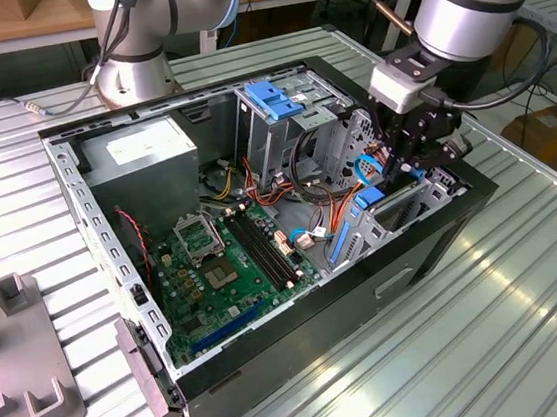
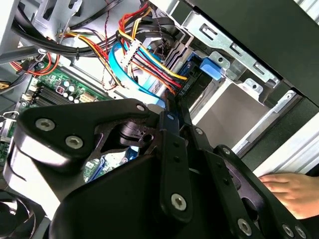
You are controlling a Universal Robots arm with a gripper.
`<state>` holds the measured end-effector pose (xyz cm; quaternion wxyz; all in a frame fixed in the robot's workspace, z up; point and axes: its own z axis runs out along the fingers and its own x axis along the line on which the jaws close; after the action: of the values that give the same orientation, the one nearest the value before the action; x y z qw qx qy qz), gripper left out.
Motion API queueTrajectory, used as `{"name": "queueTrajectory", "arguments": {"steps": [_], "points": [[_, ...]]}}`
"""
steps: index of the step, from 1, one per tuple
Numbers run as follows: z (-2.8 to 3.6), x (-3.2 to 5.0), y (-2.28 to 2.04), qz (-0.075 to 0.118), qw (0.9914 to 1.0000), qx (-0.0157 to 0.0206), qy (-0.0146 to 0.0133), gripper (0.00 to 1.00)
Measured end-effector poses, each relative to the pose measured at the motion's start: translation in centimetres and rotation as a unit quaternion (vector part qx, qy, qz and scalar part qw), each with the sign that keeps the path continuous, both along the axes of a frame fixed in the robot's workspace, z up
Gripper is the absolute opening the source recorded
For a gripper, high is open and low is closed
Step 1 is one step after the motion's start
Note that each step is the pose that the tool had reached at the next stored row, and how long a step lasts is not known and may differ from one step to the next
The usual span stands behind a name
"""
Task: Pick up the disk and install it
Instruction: 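Insert the second disk wire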
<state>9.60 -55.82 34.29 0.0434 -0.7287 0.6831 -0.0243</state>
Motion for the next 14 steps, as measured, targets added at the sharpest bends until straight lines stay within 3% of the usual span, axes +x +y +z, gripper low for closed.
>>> {"name": "queueTrajectory", "arguments": {"steps": [8,11,12,14], "points": [[-0.25,0.0,-0.03,0.0,1.0,0.0018,0.0,0.16],[-0.2,0.01,-0.02,0.0,1.0,0.0028,-0.0001,0.23],[0.08,0.01,-0.02,0.0,1.0,0.0022,-0.0001,0.29],[0.64,0.0,-0.01,0.0,1.0,0.0018,0.0,0.29]]}}
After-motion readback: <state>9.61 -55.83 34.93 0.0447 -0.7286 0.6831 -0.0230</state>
